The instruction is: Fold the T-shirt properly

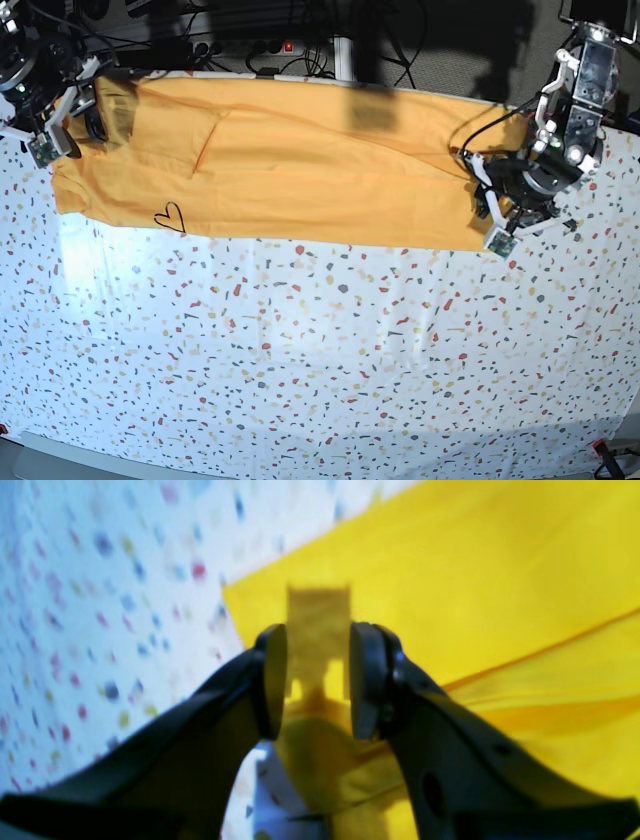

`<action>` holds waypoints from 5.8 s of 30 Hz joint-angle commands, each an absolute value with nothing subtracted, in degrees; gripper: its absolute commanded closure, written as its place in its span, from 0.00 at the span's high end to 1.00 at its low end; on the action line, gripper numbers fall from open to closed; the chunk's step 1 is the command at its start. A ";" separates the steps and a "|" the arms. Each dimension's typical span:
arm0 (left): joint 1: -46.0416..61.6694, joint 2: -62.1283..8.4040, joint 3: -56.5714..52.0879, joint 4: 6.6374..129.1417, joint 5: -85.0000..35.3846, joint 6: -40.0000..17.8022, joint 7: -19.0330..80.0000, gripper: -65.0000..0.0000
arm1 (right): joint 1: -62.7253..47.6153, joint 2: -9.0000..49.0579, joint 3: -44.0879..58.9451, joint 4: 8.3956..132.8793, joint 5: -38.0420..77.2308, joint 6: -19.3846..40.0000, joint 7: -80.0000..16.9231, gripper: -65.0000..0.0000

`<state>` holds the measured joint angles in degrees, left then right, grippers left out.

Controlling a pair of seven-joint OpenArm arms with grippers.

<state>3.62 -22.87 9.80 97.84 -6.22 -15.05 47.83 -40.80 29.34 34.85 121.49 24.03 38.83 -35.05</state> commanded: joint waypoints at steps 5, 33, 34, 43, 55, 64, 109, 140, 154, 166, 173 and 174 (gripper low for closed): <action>3.03 -23.55 9.43 101.36 -11.57 -14.76 57.10 0.32 | -40.80 30.13 35.51 122.39 24.49 37.91 -34.35 0.38; 9.58 -23.81 9.43 111.09 -6.02 -22.74 56.58 0.32 | -38.89 30.13 35.51 122.39 24.49 37.91 -34.92 0.38; 9.82 -23.83 9.43 111.09 -6.02 -22.74 56.53 0.32 | -38.89 30.13 35.51 122.39 24.49 37.91 -34.89 0.38; 11.68 -23.83 9.43 111.07 -5.98 -22.74 53.76 0.32 | -38.89 30.13 35.51 122.39 24.49 37.91 -34.94 0.38; 11.70 -23.81 9.43 108.92 -5.91 -22.74 50.46 0.32 | -38.92 30.13 35.51 122.39 24.51 37.91 -35.00 0.38; 11.55 -23.81 9.43 108.36 -4.51 -22.52 50.65 0.00 | -38.89 30.13 35.51 122.39 24.51 37.91 -35.00 0.38; 19.40 -23.83 9.43 117.86 0.62 -22.52 64.27 0.00 | -38.89 30.15 35.51 122.39 24.51 37.93 -35.20 0.38; 15.03 -23.51 9.43 117.97 6.04 -1.50 49.39 0.40 | -26.28 17.58 35.51 119.31 30.33 37.95 -37.50 0.38; 13.78 -23.33 9.43 109.89 -11.73 -6.13 46.63 0.40 | -18.11 15.73 35.51 100.57 26.09 39.22 -38.22 0.38; 7.88 -14.81 9.43 81.47 -11.62 -13.17 45.78 0.40 | -16.12 15.75 30.06 95.33 19.31 38.30 -37.06 0.38; 3.99 -14.33 9.43 79.33 -10.46 -13.74 45.76 0.40 | -3.46 16.36 28.05 78.46 13.41 36.14 -35.77 0.38; 3.31 -14.37 9.43 79.31 -10.17 -13.72 45.84 0.40 | -1.58 16.43 28.05 76.42 13.19 36.16 -35.83 0.38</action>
<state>2.07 -14.28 8.86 81.89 -11.94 -14.44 36.10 -1.48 15.90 28.05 76.09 13.80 36.67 -34.68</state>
